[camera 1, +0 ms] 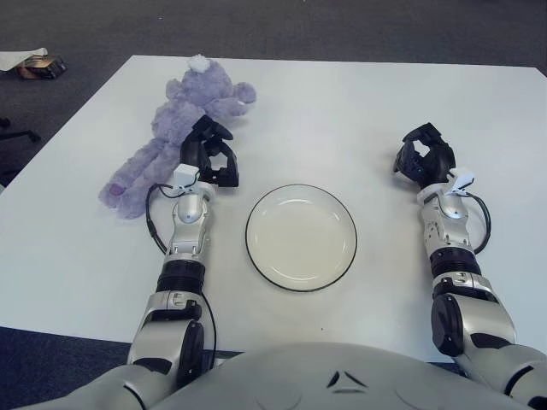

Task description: Put the doll into the plate.

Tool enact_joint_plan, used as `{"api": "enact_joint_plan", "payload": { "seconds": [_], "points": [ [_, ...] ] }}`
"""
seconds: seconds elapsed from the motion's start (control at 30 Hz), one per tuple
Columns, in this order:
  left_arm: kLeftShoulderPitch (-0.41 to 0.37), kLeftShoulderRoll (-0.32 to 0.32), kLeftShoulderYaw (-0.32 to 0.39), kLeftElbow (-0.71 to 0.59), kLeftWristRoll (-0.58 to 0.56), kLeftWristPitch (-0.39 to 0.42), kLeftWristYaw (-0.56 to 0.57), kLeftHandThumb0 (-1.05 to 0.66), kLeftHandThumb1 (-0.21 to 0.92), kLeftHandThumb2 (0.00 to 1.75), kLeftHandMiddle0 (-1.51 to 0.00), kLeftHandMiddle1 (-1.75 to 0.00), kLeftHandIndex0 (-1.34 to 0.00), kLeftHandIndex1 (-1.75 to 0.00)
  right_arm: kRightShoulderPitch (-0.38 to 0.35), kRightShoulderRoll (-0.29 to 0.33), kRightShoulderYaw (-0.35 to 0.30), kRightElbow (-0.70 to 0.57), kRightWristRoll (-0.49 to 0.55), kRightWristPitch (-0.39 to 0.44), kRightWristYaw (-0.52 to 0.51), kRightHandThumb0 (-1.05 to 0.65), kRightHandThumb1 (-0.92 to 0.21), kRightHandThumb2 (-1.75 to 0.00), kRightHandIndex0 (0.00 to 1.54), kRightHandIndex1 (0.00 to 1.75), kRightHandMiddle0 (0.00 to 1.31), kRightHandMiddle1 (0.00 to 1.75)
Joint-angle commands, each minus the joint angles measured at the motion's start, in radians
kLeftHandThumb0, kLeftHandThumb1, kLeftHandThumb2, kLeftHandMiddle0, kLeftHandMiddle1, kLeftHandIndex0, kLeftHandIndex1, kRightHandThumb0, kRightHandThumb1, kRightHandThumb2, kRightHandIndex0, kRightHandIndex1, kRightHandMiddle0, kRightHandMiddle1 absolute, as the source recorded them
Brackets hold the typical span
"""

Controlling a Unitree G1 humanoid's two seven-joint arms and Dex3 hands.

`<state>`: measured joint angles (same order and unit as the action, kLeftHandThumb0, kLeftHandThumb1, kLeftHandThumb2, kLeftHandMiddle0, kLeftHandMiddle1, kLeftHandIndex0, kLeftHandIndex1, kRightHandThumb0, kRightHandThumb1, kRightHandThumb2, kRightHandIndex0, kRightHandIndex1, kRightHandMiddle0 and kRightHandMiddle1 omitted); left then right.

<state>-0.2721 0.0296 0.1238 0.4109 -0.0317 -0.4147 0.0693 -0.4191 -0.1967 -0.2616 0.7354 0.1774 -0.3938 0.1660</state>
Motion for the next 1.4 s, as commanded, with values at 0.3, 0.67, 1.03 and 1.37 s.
{"api": "enact_joint_plan", "payload": {
  "seconds": [0.3, 0.67, 1.03, 1.37],
  "points": [
    [0.106, -0.008, 0.005, 0.036, -0.042, 0.062, -0.056, -0.01, -0.09, 1.75, -0.93, -1.75, -0.73, -1.63, 0.061, 0.030, 0.010, 0.055, -0.002, 0.049, -0.006, -0.42, -0.51, -1.07, 1.01, 1.75, 0.46, 1.75],
    [0.111, -0.009, 0.006, 0.019, -0.051, 0.097, -0.074, -0.01, -0.08, 1.75, -0.92, -1.75, -0.71, -1.66, 0.073, 0.031, 0.019, 0.034, -0.009, 0.060, -0.024, -0.42, -0.54, -1.04, 1.00, 1.75, 0.44, 1.75],
    [0.113, -0.002, 0.007, 0.021, -0.054, 0.106, -0.098, -0.01, -0.06, 1.75, -0.90, -1.75, -0.68, -1.72, 0.084, 0.033, 0.026, 0.014, -0.010, 0.072, -0.035, -0.41, -0.54, -1.04, 1.00, 1.75, 0.44, 1.75],
    [0.111, -0.002, 0.015, 0.026, -0.071, 0.111, -0.126, -0.01, -0.06, 1.75, -0.90, -1.75, -0.68, -1.72, 0.094, 0.035, 0.030, -0.003, -0.008, 0.079, -0.040, -0.41, -0.54, -1.03, 1.01, 1.75, 0.44, 1.75]
  ]
}}
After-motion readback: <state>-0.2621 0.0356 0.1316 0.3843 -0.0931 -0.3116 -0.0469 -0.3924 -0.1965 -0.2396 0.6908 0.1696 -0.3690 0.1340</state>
